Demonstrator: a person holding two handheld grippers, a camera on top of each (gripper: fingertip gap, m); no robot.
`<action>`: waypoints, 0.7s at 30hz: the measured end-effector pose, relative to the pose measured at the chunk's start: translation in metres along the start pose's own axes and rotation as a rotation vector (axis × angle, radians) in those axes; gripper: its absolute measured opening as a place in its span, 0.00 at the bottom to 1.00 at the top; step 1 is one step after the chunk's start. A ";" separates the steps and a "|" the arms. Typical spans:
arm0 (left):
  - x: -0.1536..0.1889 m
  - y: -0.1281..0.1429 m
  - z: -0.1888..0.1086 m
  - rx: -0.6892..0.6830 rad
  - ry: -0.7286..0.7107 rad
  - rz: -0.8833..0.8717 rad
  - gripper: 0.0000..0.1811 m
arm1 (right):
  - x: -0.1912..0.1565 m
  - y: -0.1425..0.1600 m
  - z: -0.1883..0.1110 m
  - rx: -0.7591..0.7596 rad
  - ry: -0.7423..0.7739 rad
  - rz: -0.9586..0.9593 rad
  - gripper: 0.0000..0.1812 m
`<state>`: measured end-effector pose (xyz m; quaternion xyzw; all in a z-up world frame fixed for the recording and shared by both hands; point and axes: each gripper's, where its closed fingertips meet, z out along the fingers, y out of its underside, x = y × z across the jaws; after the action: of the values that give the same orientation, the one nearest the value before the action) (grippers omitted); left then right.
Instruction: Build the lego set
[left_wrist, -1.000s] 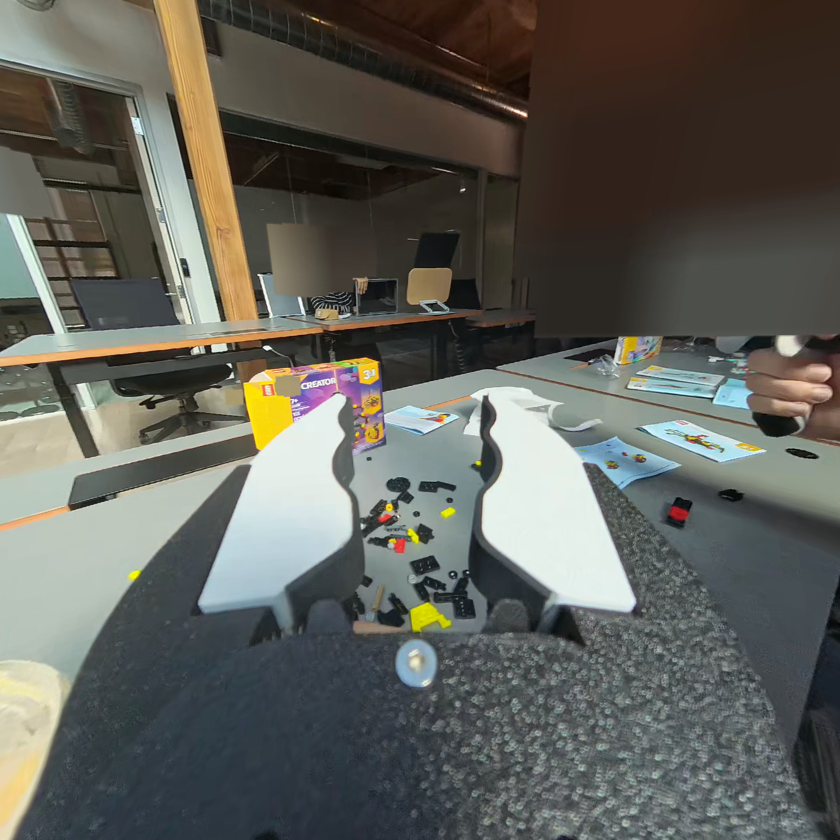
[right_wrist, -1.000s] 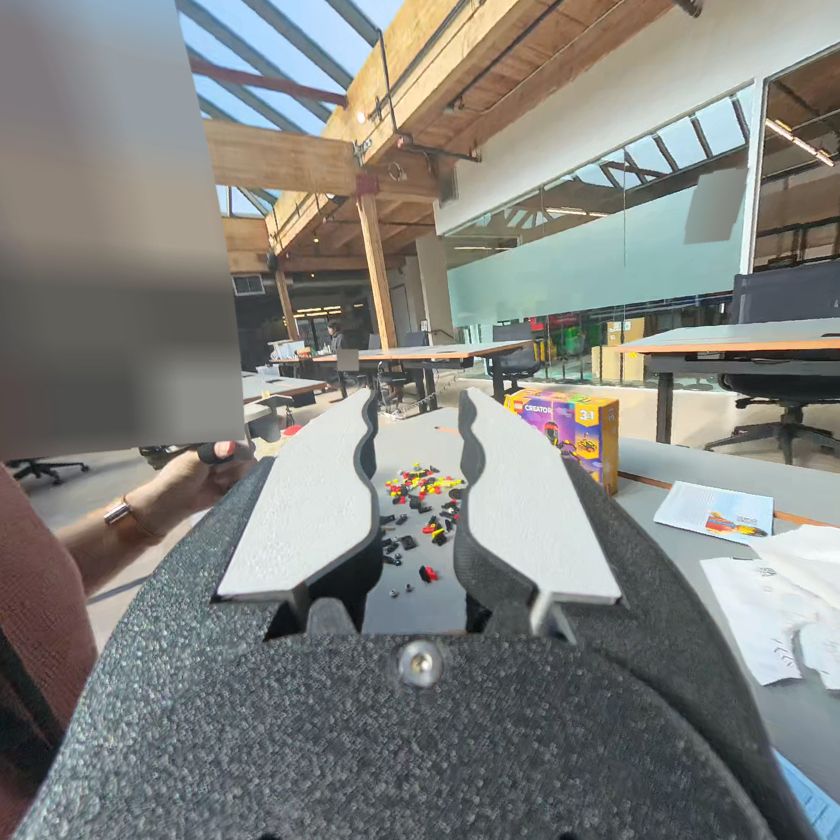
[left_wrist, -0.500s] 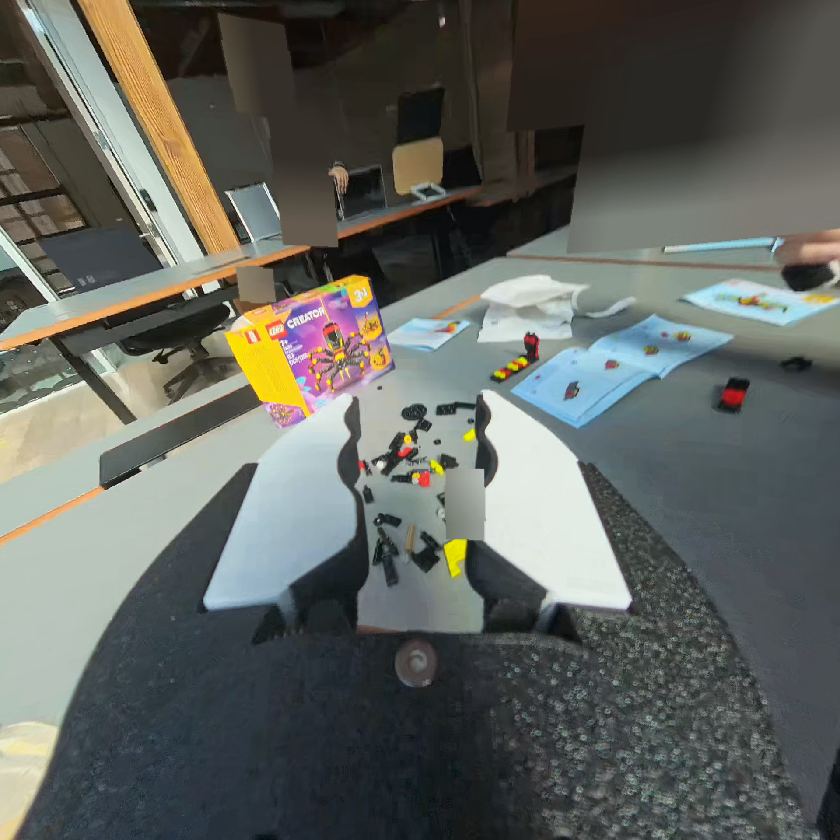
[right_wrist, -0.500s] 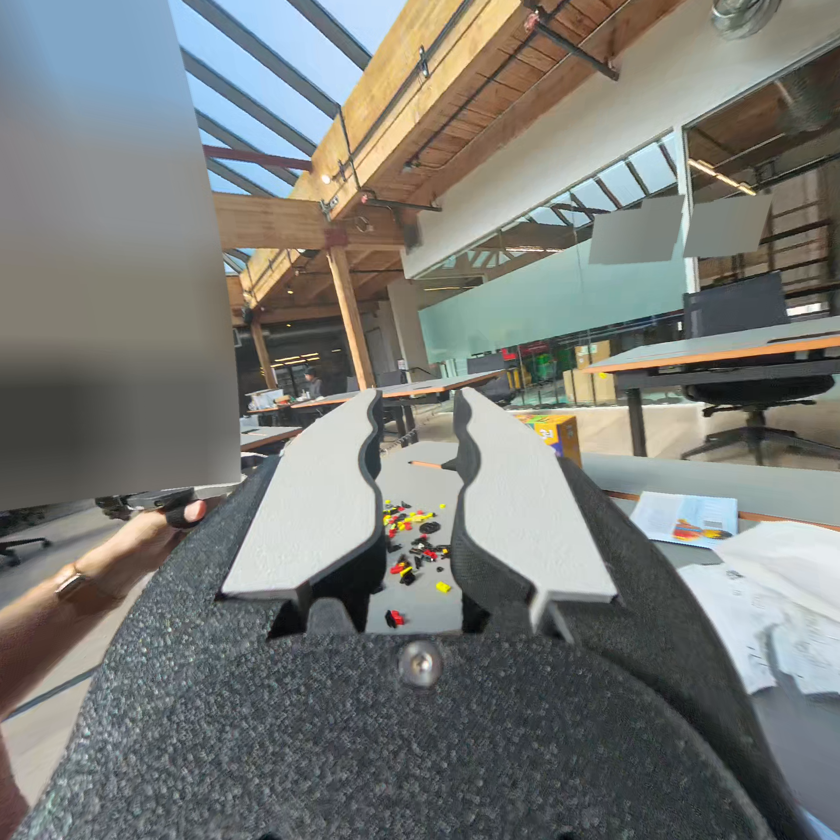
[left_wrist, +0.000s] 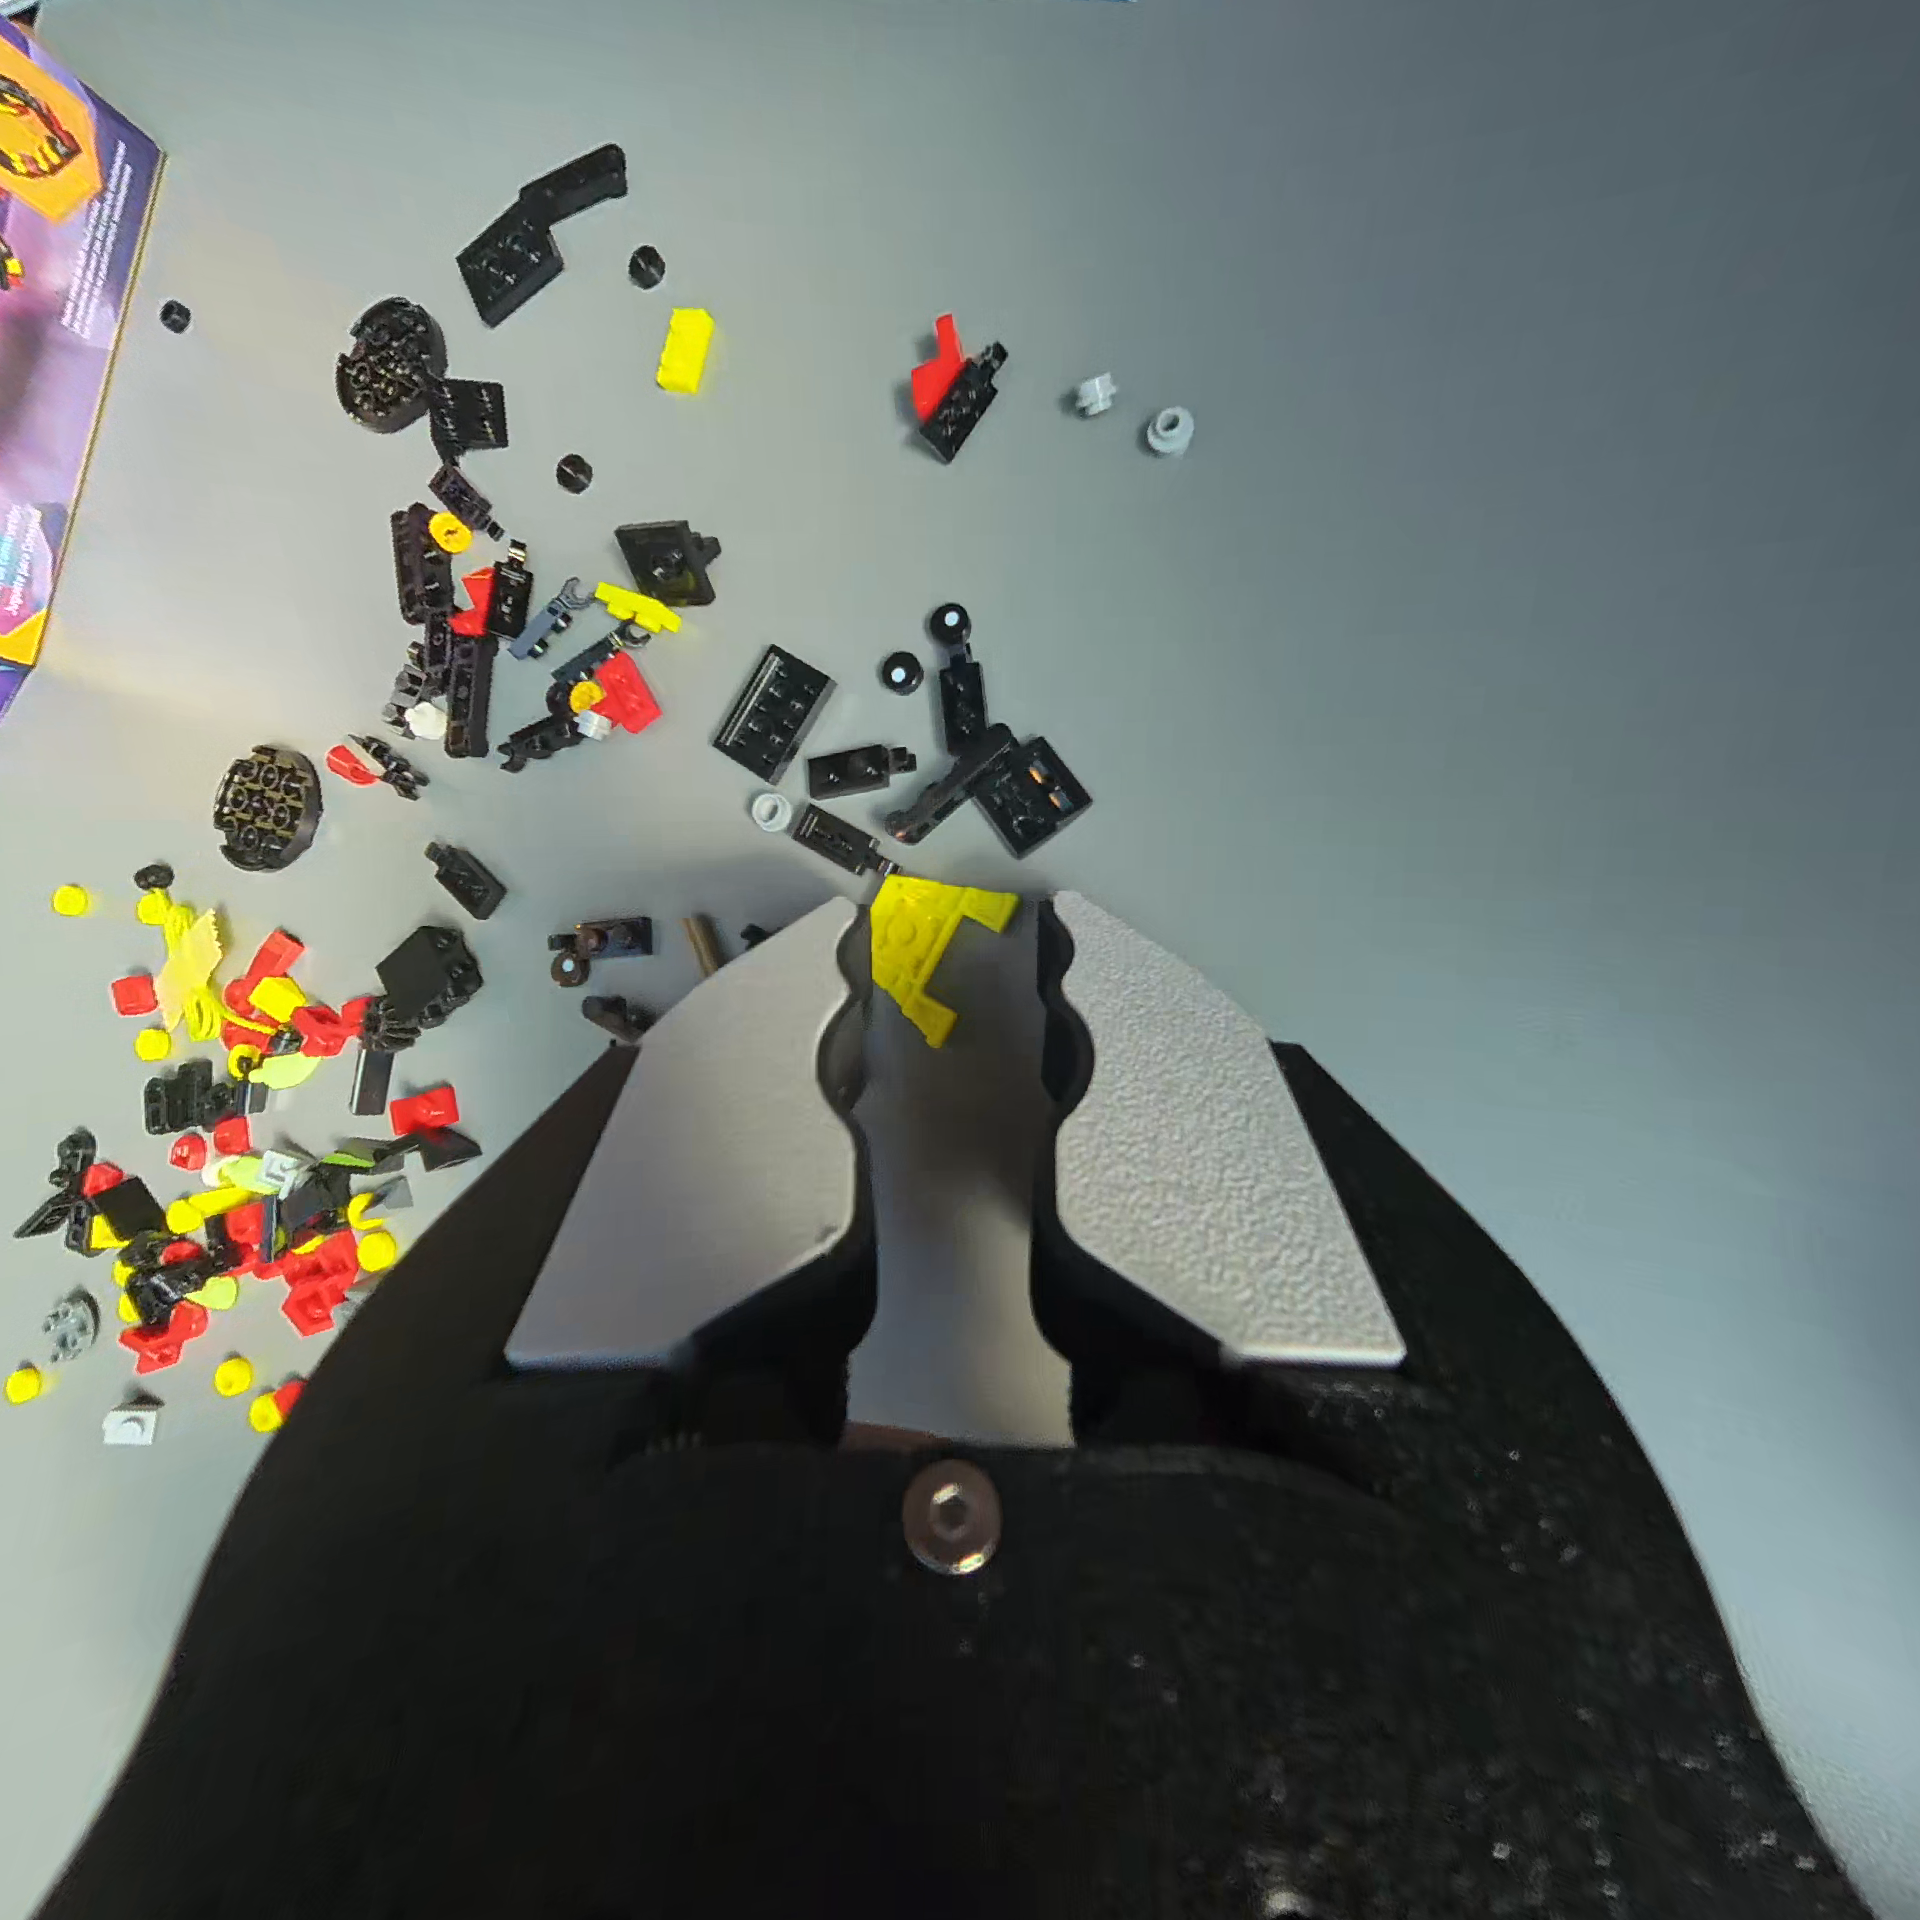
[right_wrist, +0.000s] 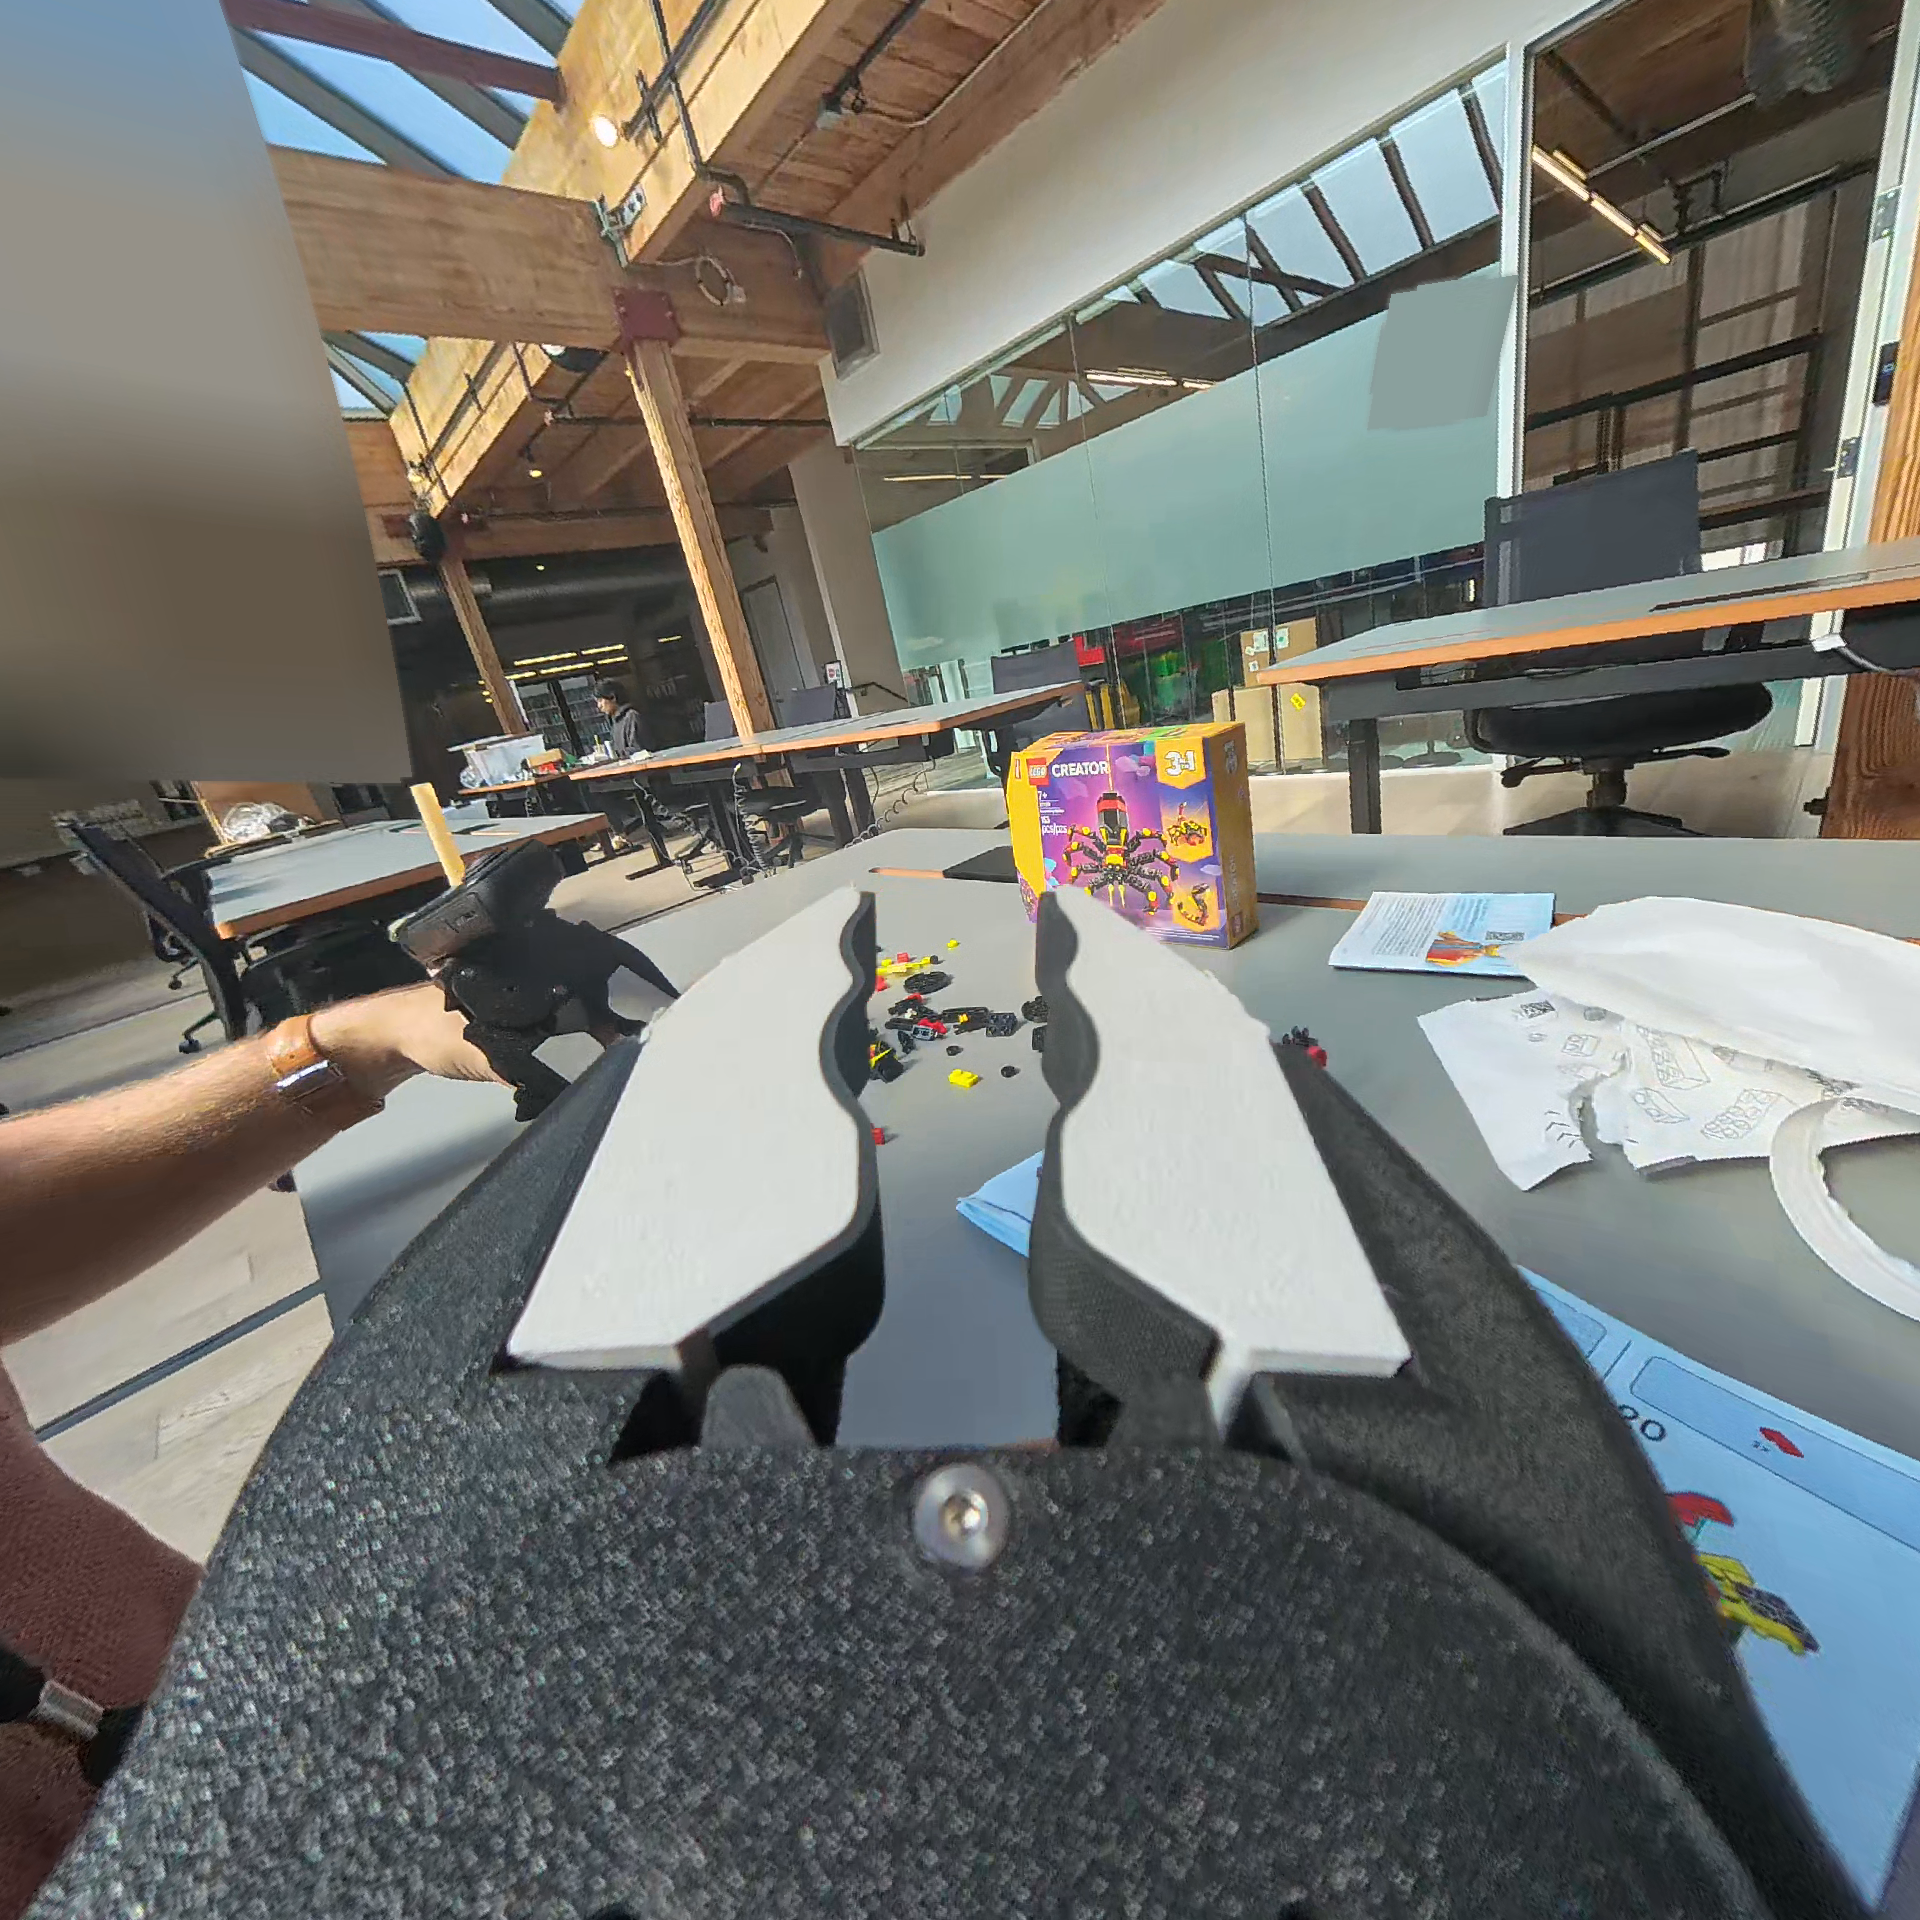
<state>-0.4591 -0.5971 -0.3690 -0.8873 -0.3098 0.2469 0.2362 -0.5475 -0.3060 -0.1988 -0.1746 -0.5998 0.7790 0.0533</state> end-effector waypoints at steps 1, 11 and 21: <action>-0.001 -0.001 0.002 0.014 0.031 -0.008 0.15 | -0.002 0.002 -0.002 -0.003 -0.002 0.004 0.16; -0.001 0.001 0.005 0.012 0.152 -0.149 0.03 | -0.019 0.021 -0.012 -0.042 -0.030 0.036 0.16; 0.078 -0.185 -0.022 0.489 0.547 -0.091 0.03 | -0.051 0.050 -0.004 -0.164 -0.035 -0.040 0.17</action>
<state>-0.4725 -0.4225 -0.2689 -0.8231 -0.2060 0.0565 0.5262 -0.4922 -0.3308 -0.2365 -0.1527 -0.6657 0.7291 0.0441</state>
